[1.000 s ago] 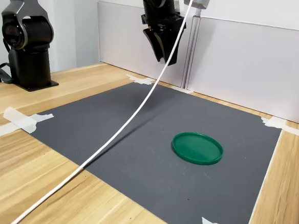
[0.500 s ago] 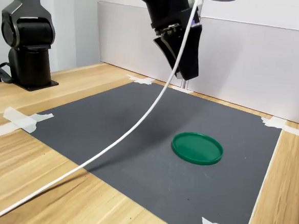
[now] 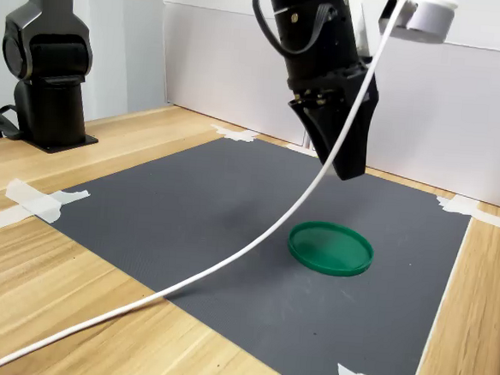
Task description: Grasp a white terminal and put it in the green lid.
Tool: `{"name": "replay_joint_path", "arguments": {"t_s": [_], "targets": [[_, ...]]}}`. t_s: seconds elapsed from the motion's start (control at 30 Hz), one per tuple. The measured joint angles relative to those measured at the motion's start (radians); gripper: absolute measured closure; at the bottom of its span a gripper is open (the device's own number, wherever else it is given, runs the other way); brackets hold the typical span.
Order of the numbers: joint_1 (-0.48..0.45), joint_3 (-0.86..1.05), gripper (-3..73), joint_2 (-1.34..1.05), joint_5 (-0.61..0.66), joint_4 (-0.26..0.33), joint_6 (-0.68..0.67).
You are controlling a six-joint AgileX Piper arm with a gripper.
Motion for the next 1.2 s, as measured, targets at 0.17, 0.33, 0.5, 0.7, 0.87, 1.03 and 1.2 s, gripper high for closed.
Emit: {"name": "replay_joint_path", "arguments": {"t_s": [0.17, 0.33, 0.5, 0.7, 0.87, 1.03, 1.2], "targets": [[0.0, 0.0, 32.4, 0.049, 0.0, 0.004, 0.0], [0.008, 0.0, 32.4, 0.065, -0.005, -0.005, -0.004], [0.055, -0.002, 32.4, 0.068, -0.016, -0.022, -0.008], [0.068, -0.002, 32.4, 0.069, -0.016, -0.055, 0.047], [0.068, -0.002, 32.4, 0.069, -0.019, -0.076, 0.07], [0.068, -0.002, 32.4, 0.081, -0.025, -0.102, 0.11], [0.068, -0.002, 32.4, 0.103, -0.025, -0.159, 0.178]]}}
